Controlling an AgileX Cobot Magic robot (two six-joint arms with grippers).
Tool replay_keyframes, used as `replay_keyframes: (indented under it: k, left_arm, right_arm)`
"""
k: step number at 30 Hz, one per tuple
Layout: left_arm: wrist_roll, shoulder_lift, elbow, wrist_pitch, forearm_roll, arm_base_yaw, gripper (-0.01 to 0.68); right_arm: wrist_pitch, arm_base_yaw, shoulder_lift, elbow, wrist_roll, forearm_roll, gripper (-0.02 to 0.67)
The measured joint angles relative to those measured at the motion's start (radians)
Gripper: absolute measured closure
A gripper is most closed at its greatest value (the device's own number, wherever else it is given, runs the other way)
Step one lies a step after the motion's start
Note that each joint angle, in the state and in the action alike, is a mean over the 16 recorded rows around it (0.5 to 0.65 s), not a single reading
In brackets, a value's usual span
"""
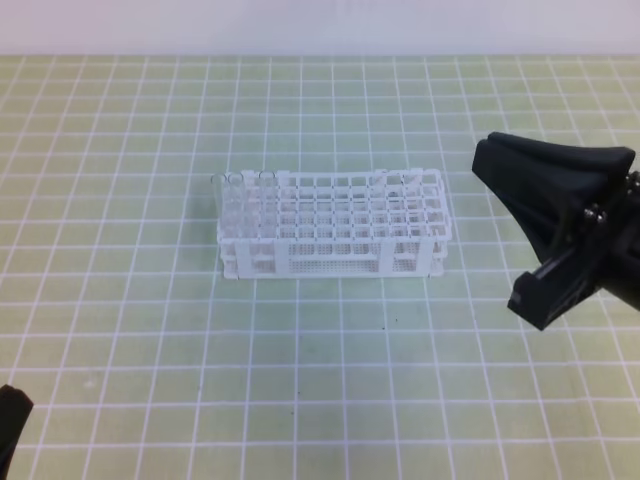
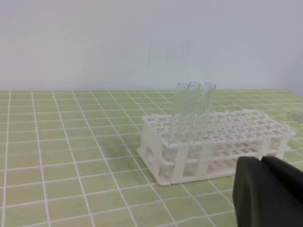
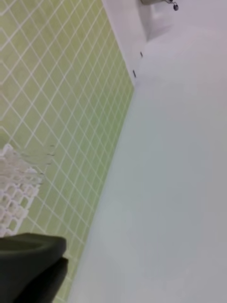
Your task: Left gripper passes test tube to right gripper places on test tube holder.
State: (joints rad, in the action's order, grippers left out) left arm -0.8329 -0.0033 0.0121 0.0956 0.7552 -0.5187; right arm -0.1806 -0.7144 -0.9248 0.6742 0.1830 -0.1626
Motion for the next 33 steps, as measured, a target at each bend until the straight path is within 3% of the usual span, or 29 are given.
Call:
replay_keyframes:
  k: [6,10,24,33]
  left_arm:
    - [0.0,-0.001,0.0,0.0,0.0,0.0,0.675]
    - [0.0,0.0,0.001,0.0,0.0,0.0,0.675]
    - [0.0,0.001,0.003,0.001,0.0,0.0,0.675]
    - [0.0,0.0,0.0,0.003,0.0,0.0,0.675]
  right_arm:
    - [0.055,0.024,0.033,-0.009,-0.02,0.004,0.662]
    - [0.106,0.086,0.1,-0.036,-0.034,0.009,0.663]
    - [0.157,0.512,0.63,-0.444,-0.038,0.087,0.664]
    - [0.146,0.646,0.882,-0.644,-0.036,0.137,0.664]
